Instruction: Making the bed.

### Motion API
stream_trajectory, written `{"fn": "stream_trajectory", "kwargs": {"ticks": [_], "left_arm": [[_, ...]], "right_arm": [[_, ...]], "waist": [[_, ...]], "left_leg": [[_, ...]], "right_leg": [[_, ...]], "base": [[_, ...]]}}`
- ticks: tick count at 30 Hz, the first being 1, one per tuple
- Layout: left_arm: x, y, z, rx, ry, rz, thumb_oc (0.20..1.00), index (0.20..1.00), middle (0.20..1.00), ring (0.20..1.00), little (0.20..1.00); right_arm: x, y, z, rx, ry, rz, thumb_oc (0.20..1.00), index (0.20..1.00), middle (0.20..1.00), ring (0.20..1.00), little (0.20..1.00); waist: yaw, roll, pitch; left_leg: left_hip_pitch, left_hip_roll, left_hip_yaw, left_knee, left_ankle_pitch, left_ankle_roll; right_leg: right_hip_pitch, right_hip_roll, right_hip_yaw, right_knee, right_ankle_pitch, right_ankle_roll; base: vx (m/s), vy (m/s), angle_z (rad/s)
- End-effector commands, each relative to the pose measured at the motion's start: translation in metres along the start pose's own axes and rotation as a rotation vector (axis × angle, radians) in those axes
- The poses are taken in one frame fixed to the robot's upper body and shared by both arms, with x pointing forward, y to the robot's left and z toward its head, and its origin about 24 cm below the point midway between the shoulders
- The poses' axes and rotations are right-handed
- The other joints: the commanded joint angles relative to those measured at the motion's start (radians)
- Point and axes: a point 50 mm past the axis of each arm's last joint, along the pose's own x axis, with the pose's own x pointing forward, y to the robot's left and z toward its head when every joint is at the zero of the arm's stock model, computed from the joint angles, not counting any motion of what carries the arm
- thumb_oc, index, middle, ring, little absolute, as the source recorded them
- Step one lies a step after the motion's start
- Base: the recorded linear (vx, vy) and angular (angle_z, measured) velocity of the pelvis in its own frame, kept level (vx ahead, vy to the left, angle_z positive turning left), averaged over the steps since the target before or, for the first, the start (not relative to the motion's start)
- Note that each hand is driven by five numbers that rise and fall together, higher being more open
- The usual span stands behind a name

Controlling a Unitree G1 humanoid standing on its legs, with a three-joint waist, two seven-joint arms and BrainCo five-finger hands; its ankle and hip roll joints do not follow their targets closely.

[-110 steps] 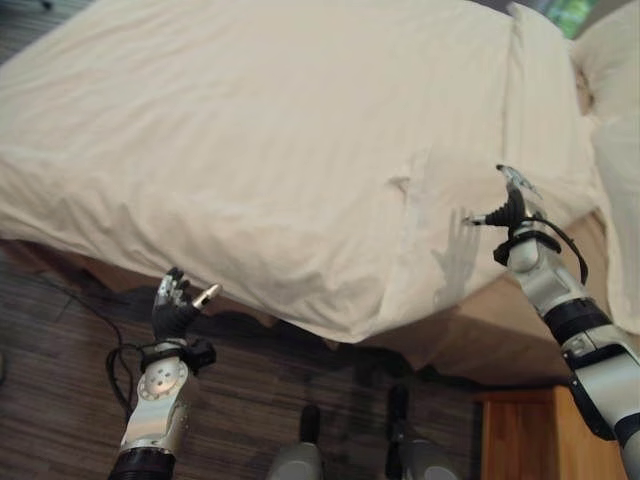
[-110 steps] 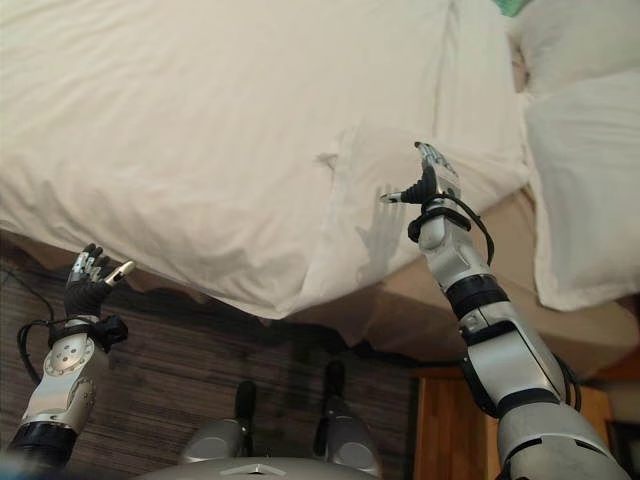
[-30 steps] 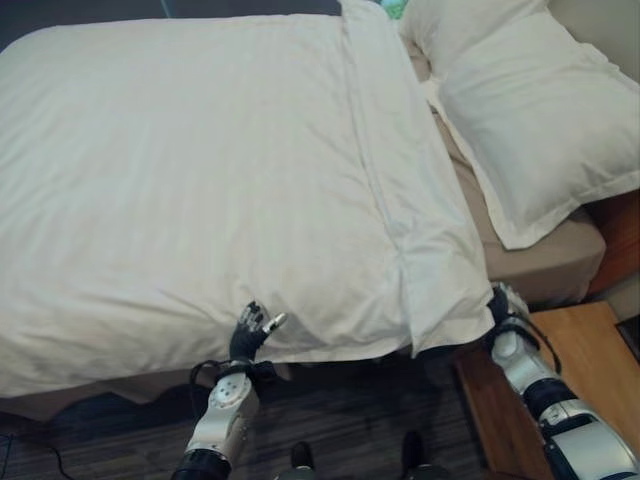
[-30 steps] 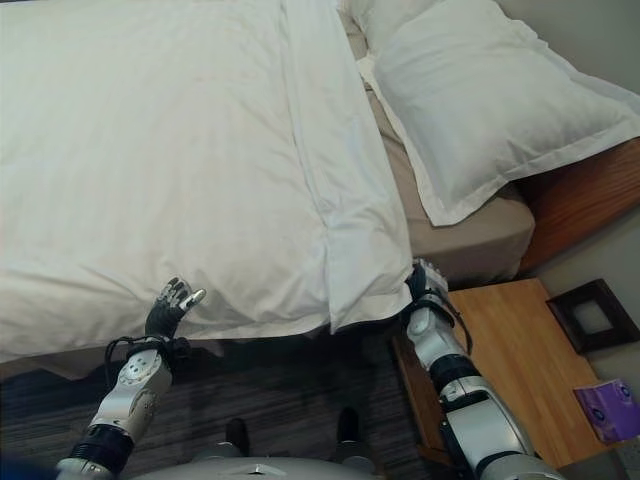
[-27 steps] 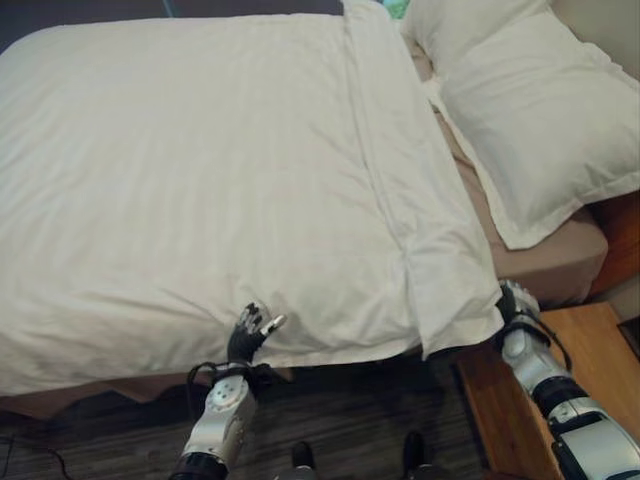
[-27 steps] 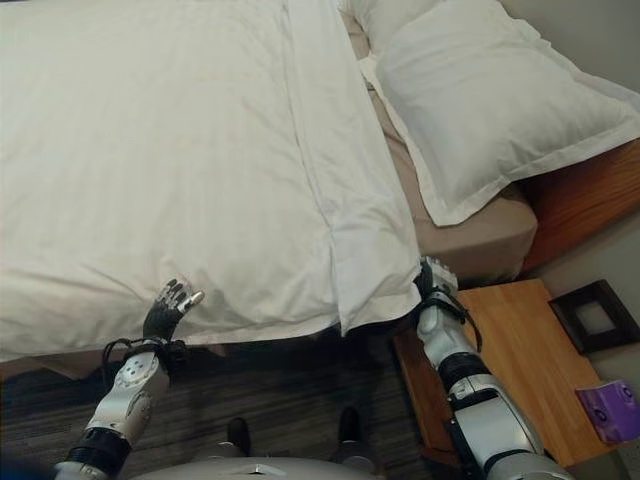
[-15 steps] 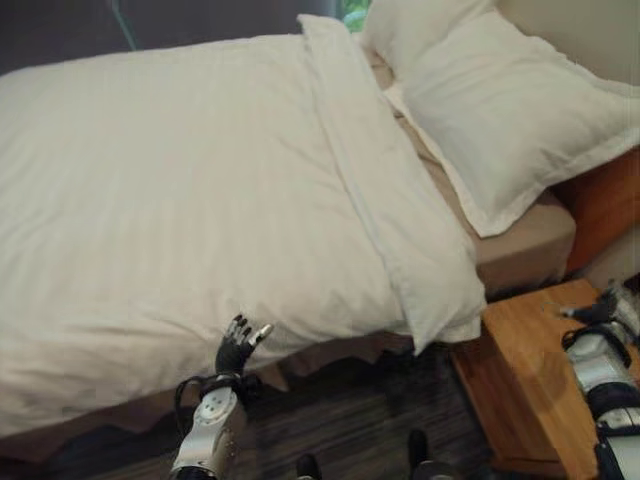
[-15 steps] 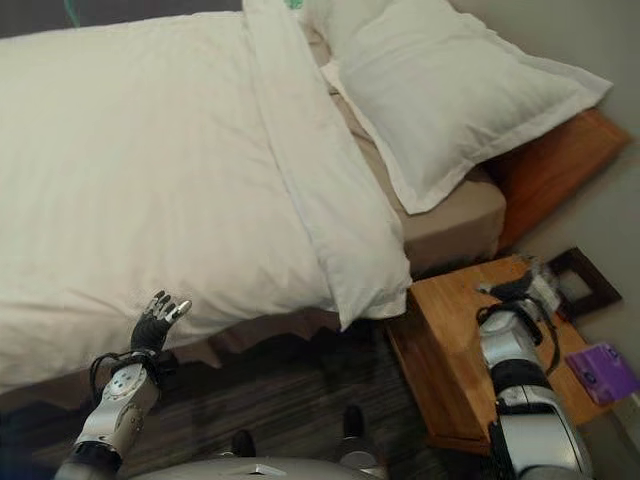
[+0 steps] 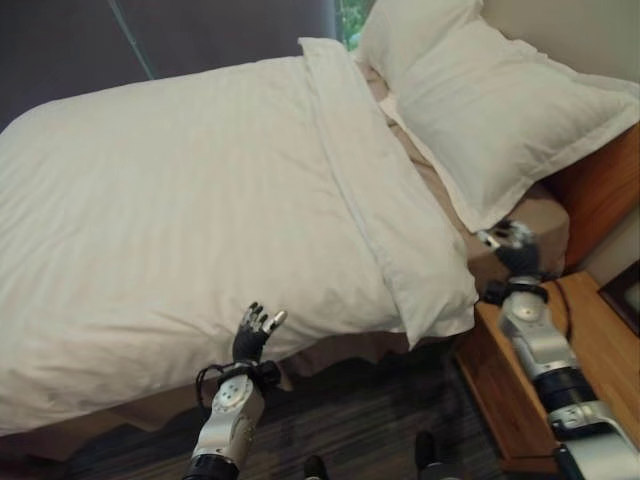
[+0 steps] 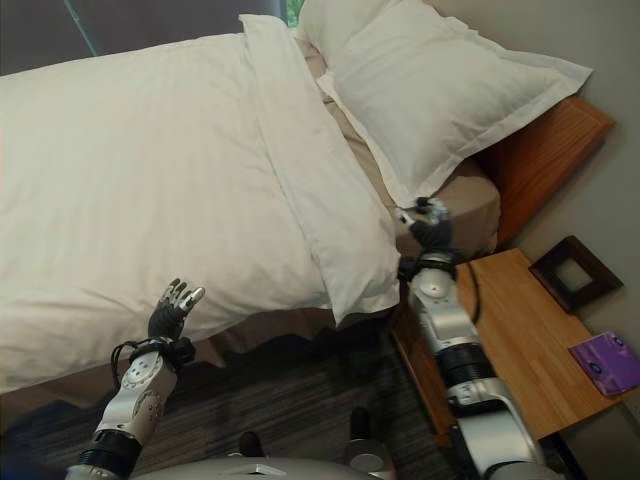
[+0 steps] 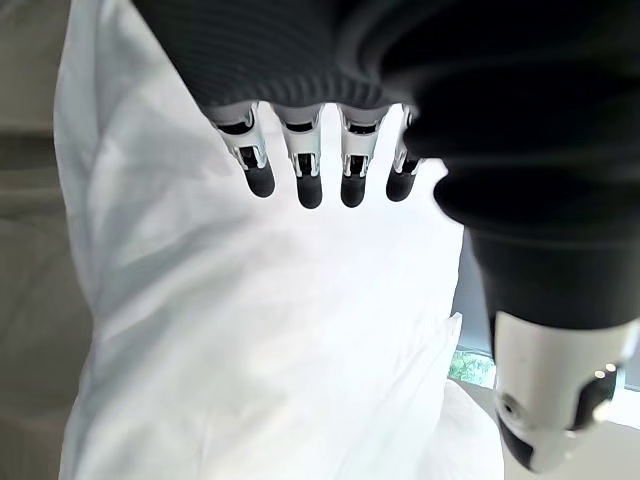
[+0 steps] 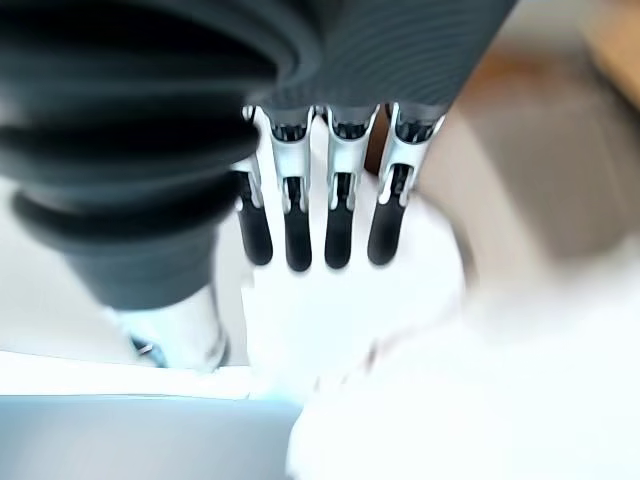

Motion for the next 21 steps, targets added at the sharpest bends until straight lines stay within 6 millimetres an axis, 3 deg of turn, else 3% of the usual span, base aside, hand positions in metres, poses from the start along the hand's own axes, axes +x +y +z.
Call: {"fn": "stream_trajectory", "kwargs": {"ticks": [1,4,5,6,8,11,12,13,16,20,21], "left_arm": [[0.019,-0.014,0.033,0.000,-0.108,-0.047,1.000,1.000,1.000,1.000,1.000],[0.022,-0.017,0.036,-0.003,-0.117,-0.050,1.000,1.000,1.000,1.000,1.000],[0.028,-0.018,0.044,-0.002,-0.134,-0.051,1.000,1.000,1.000,1.000,1.000],[0.028,-0.018,0.044,-0.002,-0.136,-0.051,1.000,1.000,1.000,1.000,1.000],[0.032,-0.020,0.049,0.006,-0.146,-0.048,1.000,1.000,1.000,1.000,1.000],[0.040,-0.020,0.060,-0.001,-0.172,-0.033,1.000,1.000,1.000,1.000,1.000],[0.040,-0.021,0.060,-0.002,-0.174,-0.034,1.000,1.000,1.000,1.000,1.000],[0.040,-0.015,0.061,-0.014,-0.179,-0.027,1.000,1.000,1.000,1.000,1.000],[0.036,-0.007,0.050,-0.024,-0.153,-0.021,1.000,1.000,1.000,1.000,1.000],[0.030,0.004,0.040,-0.048,-0.121,-0.005,1.000,1.000,1.000,1.000,1.000],[0.031,0.006,0.038,-0.063,-0.113,0.002,1.000,1.000,1.000,1.000,1.000]], "right_arm": [[0.019,0.040,0.058,0.250,-0.182,0.174,0.200,0.200,0.200,0.200,0.200],[0.024,0.051,0.067,0.245,-0.189,0.212,0.200,0.200,0.200,0.200,0.200],[0.036,0.059,0.083,0.243,-0.205,0.216,0.200,0.200,0.200,0.200,0.200],[0.036,0.060,0.084,0.243,-0.206,0.216,0.200,0.200,0.200,0.200,0.200],[0.043,0.064,0.107,0.221,-0.266,0.210,0.200,0.200,0.200,0.200,0.200],[0.051,0.058,0.141,0.195,-0.372,0.155,0.200,0.200,0.200,0.200,0.200],[0.051,0.057,0.142,0.195,-0.373,0.155,0.200,0.200,0.200,0.200,0.200],[0.058,0.047,0.162,0.190,-0.422,0.103,0.200,0.200,0.200,0.200,0.200],[0.065,0.034,0.167,0.194,-0.422,0.049,0.200,0.200,0.200,0.200,0.200],[0.069,0.016,0.147,0.199,-0.363,-0.016,0.200,0.200,0.200,0.200,0.200],[0.068,0.002,0.115,0.222,-0.273,-0.070,0.200,0.200,0.200,0.200,0.200]], "waist": [[0.029,-0.023,0.045],[0.038,-0.024,0.044],[0.061,-0.027,0.044],[0.060,-0.028,0.045],[0.079,-0.028,0.058],[0.099,-0.017,0.095],[0.098,-0.017,0.094],[0.114,0.005,0.116],[0.121,0.032,0.132],[0.126,0.060,0.151],[0.115,0.075,0.168]], "left_leg": [[0.003,0.021,-0.069,0.012,-0.054,-0.023],[0.000,0.020,-0.075,0.012,-0.053,-0.024],[-0.010,0.017,-0.082,0.012,-0.050,-0.027],[-0.011,0.017,-0.083,0.012,-0.050,-0.027],[-0.038,0.012,-0.096,0.012,-0.043,-0.028],[-0.104,0.002,-0.119,0.012,-0.021,-0.031],[-0.107,0.002,-0.120,0.012,-0.020,-0.031],[-0.152,-0.003,-0.129,0.012,-0.001,-0.041],[-0.191,0.003,-0.113,0.012,0.008,-0.049],[-0.234,0.011,-0.096,0.012,0.019,-0.048],[-0.244,0.015,-0.084,0.012,0.017,-0.046]], "right_leg": [[0.092,-0.007,-0.061,0.019,-0.174,0.003],[0.093,-0.009,-0.069,0.019,-0.174,0.003],[0.088,-0.012,-0.083,0.019,-0.172,0.006],[0.088,-0.013,-0.084,0.019,-0.172,0.006],[0.072,-0.015,-0.093,0.019,-0.167,0.008],[0.018,-0.017,-0.106,0.019,-0.156,0.009],[0.016,-0.017,-0.107,0.019,-0.155,0.009],[-0.031,-0.018,-0.114,0.019,-0.143,0.011],[-0.079,-0.020,-0.108,0.019,-0.133,0.016],[-0.135,-0.018,-0.082,0.019,-0.125,0.021],[-0.156,-0.014,-0.065,0.019,-0.124,0.024]], "base": [[0.03,-0.001,0.09],[0.02,0.002,0.13],[0.03,0.000,0.11],[0.02,-0.013,0.13],[-0.04,-0.035,0.22],[-0.11,-0.054,0.28],[-0.12,-0.042,0.33],[-0.07,-0.026,0.27],[-0.06,-0.019,0.14],[-0.05,0.016,-0.12],[-0.03,0.027,-0.23]]}}
